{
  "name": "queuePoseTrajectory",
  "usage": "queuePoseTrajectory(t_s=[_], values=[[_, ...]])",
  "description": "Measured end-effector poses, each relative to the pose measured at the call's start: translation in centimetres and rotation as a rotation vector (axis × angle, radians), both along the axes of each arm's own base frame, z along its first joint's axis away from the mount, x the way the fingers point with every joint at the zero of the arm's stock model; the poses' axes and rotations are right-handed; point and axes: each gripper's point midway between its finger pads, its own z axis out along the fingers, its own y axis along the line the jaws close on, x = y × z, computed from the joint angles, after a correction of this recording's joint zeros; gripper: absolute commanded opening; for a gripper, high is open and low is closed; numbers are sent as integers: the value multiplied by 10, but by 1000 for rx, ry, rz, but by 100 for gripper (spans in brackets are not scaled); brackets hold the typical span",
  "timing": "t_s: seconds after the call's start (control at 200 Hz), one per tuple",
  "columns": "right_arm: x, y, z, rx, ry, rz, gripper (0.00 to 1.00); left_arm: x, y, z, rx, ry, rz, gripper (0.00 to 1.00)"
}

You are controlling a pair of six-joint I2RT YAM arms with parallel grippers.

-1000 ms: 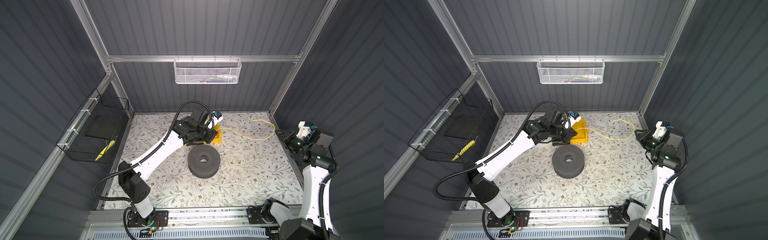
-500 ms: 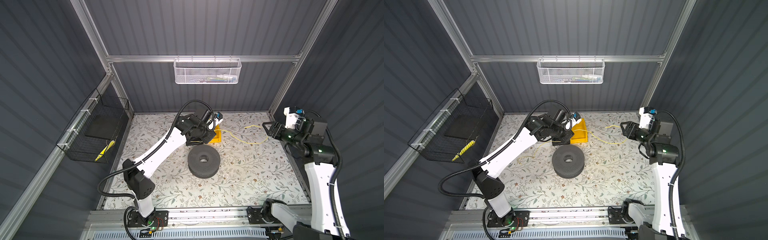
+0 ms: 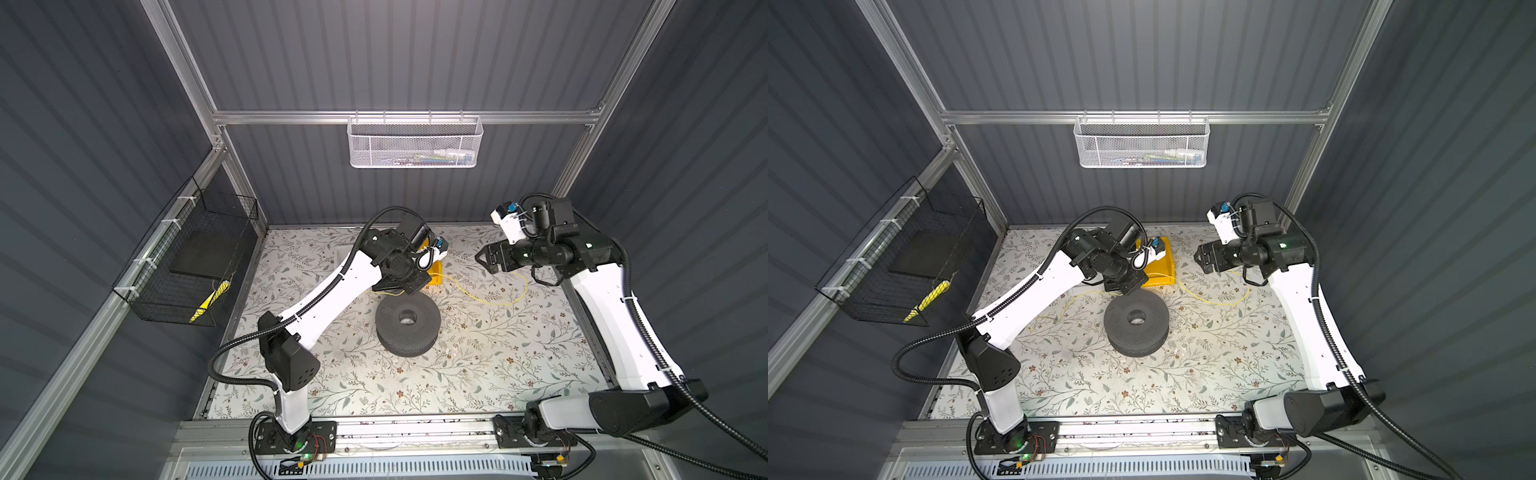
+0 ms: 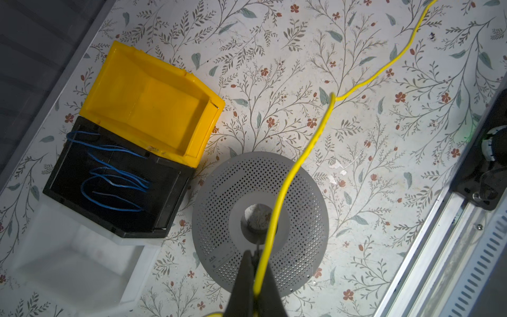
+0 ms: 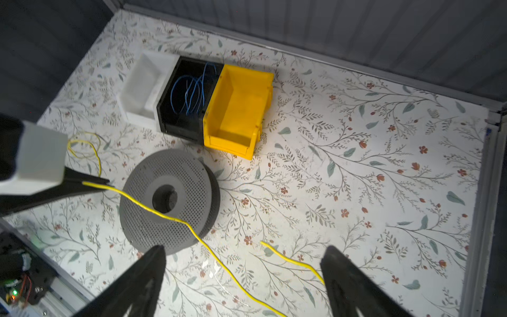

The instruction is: Wrap the cables

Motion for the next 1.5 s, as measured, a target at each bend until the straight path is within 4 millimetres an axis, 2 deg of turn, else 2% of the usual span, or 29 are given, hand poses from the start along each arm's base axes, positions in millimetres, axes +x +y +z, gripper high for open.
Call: queuePoseTrajectory(t_s=[0.13,0.305,0.565,0.735,0.92,1.191,1.361,1.496], values=[[-7,2,-14,12,50,30,95,1,8,-1,34,-21,5,0],[-7,10,-31,60,120,63,95,0,17,11,38,-59,10,0],[-13,3,-64,65,211,44,91,-3,21,17,33,-70,13,0],[-12,0,-60,57,180,31,84,-2,22,17,40,-76,19,0],[-13,-1,-59,55,173,21,67,0,24,17,49,-85,27,0],[-13,-2,-62,57,188,6,62,2,27,19,56,-100,37,0],[-12,-3,-66,22,191,-6,54,1,29,24,50,-113,41,0],[-11,-6,-68,-12,185,-20,43,1,30,27,46,-118,42,0]])
